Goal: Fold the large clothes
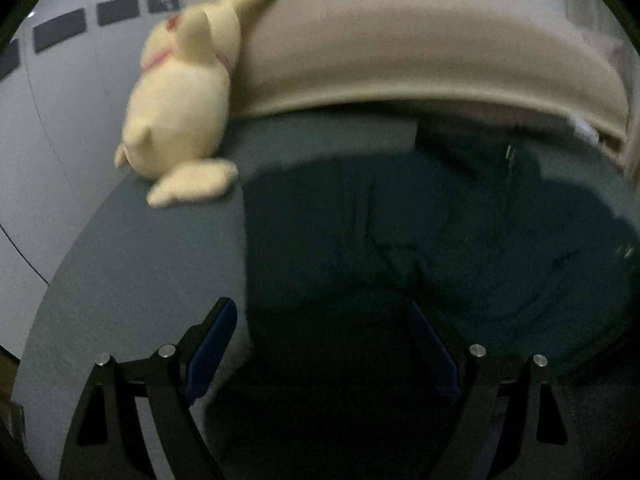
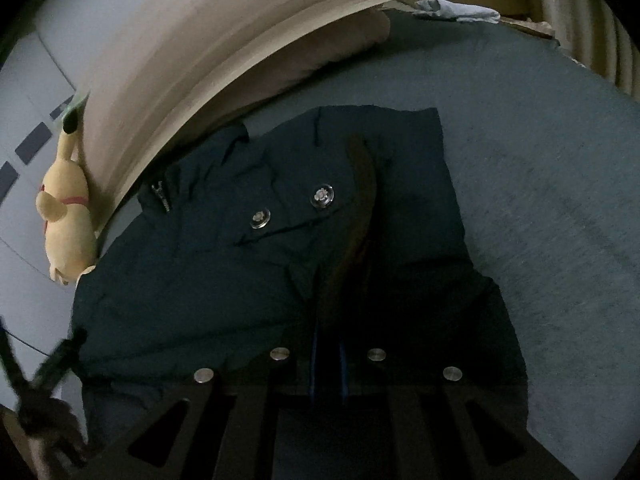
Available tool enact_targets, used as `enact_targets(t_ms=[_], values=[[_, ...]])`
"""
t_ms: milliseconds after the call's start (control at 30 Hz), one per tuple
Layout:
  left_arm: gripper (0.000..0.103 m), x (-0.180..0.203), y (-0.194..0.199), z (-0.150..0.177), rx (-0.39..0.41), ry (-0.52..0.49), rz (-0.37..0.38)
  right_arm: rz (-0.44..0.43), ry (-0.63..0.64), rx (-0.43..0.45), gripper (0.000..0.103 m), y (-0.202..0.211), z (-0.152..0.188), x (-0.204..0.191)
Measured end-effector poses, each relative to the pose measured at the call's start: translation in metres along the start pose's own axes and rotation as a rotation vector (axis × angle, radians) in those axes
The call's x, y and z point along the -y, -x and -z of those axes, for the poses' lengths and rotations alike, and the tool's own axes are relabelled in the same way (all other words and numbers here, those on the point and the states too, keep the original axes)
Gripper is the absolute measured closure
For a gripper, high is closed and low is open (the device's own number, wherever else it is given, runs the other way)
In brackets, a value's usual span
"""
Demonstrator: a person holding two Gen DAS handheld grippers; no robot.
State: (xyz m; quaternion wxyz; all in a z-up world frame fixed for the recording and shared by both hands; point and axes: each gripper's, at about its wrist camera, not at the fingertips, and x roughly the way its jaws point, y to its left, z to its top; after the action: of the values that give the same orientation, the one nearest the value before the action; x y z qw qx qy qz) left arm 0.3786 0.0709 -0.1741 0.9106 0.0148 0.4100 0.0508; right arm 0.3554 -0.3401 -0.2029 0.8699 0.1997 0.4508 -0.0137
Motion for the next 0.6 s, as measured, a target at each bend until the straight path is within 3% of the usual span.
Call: enact_targets(t_ms=[200,300,333,367,433,500,600], values=[[0.01,-0.009,-0.016,0.004,-0.056,0.038,0.025,-0.032,-0.041,-0.03,0.092,-0.014,-0.003,0.007],[0.01,-0.01,-0.004,0.0,-0.036,0.015,0.018,-0.048,-0.075,-0.068,0.087,-0.012,-0.006,0.01],[0.01,-0.011,0.002,-0.001,-0.022,0.013,0.022,-0.05,-0.082,-0.075,0.076,-0.008,-0.008,0.011],[0.01,-0.014,0.013,-0.003,0.005,0.016,0.03,-0.055,-0.081,-0.065,0.049,0.002,-0.01,0.012],[0.01,-0.022,0.043,-0.009,0.092,0.039,0.055,-0.054,-0.079,-0.022,0.019,0.021,-0.011,0.014],[0.01,-0.023,0.061,-0.019,0.157,0.057,0.047,-0.022,-0.075,0.065,0.019,0.049,-0.013,0.014],[0.01,-0.004,0.071,-0.03,0.182,0.041,0.074,-0.015,-0.018,0.161,0.019,0.072,-0.02,-0.005]])
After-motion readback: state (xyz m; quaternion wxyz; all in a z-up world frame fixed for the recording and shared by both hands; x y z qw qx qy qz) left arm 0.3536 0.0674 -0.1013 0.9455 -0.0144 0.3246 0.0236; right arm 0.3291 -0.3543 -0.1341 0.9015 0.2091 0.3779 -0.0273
